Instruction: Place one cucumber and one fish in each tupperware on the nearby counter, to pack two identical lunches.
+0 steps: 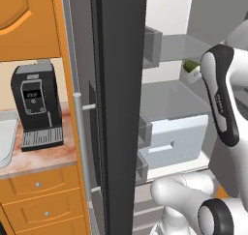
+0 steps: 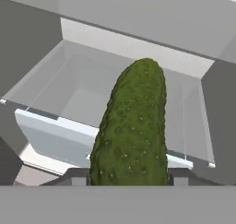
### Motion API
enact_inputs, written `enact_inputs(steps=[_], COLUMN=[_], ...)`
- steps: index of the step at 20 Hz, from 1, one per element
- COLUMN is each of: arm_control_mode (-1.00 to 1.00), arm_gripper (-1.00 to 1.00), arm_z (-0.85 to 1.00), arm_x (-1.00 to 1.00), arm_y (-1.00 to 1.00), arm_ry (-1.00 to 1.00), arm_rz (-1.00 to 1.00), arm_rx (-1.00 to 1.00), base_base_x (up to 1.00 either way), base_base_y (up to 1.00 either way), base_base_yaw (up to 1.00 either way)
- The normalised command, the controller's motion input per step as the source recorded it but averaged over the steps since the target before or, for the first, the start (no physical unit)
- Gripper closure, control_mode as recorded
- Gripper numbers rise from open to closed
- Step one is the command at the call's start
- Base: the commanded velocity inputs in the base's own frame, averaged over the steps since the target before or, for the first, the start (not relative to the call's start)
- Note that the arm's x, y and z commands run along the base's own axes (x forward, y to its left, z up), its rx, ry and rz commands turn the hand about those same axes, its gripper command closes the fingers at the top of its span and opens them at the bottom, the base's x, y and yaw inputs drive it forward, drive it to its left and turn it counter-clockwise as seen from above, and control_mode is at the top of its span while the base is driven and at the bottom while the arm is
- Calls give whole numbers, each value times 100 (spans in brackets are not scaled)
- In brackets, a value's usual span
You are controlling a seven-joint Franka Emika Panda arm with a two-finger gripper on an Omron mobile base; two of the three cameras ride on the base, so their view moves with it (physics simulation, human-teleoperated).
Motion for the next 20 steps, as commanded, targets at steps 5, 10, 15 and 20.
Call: enact_inputs(steps=[5,10,15,20], arm_control_mode=[100,100,100,100], arm_gripper=[100,100,100,100], arm_z=[0,0,0,0], arm_x=[-20,0,0,0], arm_y=[0,0,0,0], arm_ry=[0,0,0,0], arm_rz=[0,0,0,0], arm_rx=[0,0,0,0], base_base_x=[-80,-100,-100,-88], base_base_y=[-7,-7,0,36], base_base_yaw=[0,0,0,-1])
